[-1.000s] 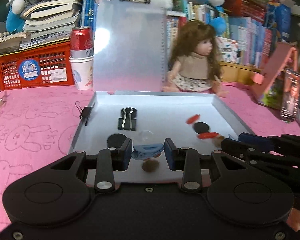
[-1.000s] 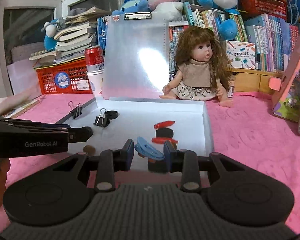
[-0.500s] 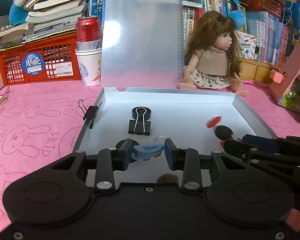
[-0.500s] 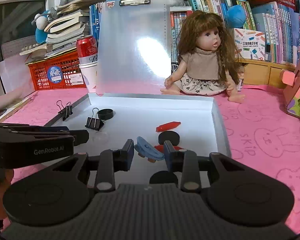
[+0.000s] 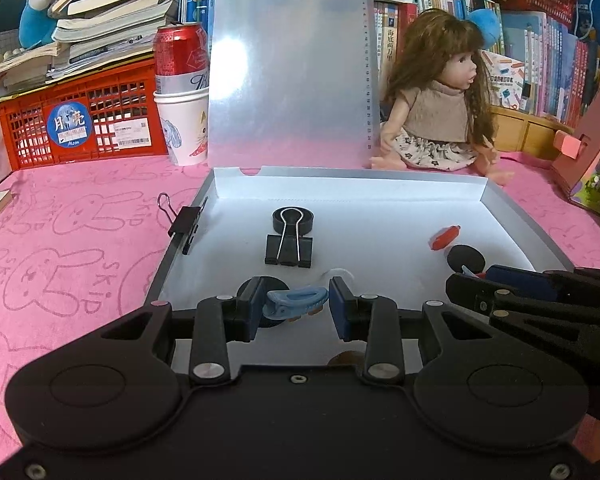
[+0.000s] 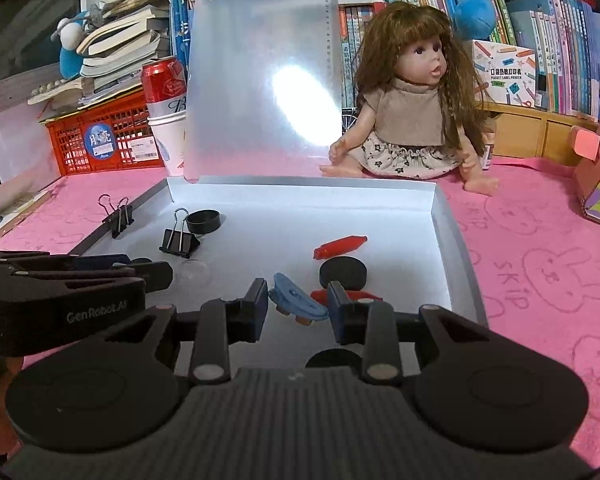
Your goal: Organize rigid objects
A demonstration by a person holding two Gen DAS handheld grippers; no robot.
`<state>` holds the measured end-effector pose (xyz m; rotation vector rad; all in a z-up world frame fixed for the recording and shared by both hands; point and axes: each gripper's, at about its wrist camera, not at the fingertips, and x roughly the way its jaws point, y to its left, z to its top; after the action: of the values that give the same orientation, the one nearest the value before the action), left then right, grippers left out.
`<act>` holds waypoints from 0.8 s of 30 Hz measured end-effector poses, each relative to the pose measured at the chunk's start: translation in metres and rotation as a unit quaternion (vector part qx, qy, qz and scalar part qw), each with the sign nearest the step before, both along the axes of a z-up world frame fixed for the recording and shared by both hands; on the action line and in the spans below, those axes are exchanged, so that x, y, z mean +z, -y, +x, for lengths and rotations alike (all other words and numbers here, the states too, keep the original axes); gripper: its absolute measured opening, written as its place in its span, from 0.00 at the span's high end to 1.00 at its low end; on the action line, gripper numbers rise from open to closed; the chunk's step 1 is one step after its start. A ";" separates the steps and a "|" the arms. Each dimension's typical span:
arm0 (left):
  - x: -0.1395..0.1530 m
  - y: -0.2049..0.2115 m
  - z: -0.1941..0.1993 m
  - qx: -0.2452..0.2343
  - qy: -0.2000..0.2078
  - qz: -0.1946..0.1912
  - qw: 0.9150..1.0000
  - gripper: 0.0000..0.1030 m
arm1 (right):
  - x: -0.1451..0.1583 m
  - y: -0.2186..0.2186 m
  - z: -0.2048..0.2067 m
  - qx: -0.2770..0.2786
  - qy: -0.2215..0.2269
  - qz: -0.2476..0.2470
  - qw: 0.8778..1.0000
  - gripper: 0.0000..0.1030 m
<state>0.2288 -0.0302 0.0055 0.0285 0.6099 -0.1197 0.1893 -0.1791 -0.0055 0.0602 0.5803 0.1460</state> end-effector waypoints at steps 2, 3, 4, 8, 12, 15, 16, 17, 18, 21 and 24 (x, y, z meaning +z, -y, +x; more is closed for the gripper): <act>-0.001 0.002 0.002 0.000 0.001 0.003 1.000 0.67 | 0.000 0.000 0.003 -0.001 -0.002 0.001 1.000 0.64; -0.001 0.002 0.003 0.000 0.001 0.005 1.000 0.67 | -0.001 0.000 0.004 -0.003 -0.003 0.001 1.000 0.63; -0.001 0.002 0.004 0.001 0.001 0.006 1.000 0.67 | -0.001 0.000 0.006 -0.004 -0.004 0.001 1.000 0.63; -0.001 0.001 0.008 0.005 0.000 0.002 1.000 0.67 | 0.000 0.001 0.009 -0.009 -0.004 0.002 1.000 0.62; 0.001 0.000 0.007 0.009 -0.003 0.003 1.000 0.66 | 0.001 0.002 0.008 -0.015 0.000 0.001 1.000 0.60; 0.004 -0.001 0.004 0.007 0.000 0.005 1.000 0.58 | 0.004 0.004 0.006 -0.019 0.005 0.003 1.000 0.45; 0.006 -0.001 0.003 0.006 0.002 0.006 1.000 0.55 | 0.005 0.005 0.006 -0.021 0.006 0.004 1.000 0.44; 0.007 0.000 0.001 0.005 0.004 0.007 1.000 0.53 | 0.007 0.005 0.005 -0.023 0.008 0.003 1.000 0.42; 0.008 0.000 0.000 0.004 0.005 0.009 1.000 0.49 | 0.008 0.005 0.004 -0.024 0.009 0.001 1.000 0.40; 0.013 0.001 -0.006 0.001 0.008 0.012 1.000 0.41 | 0.012 0.006 0.001 -0.028 0.014 -0.001 1.000 0.34; 0.019 0.000 -0.013 0.001 0.014 0.011 1.000 0.35 | 0.017 0.008 -0.004 -0.034 0.019 0.002 0.999 0.27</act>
<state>0.2154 -0.0302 0.0249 0.0499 0.5835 -0.1100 0.1850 -0.1872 0.0113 0.0811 0.5395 0.0828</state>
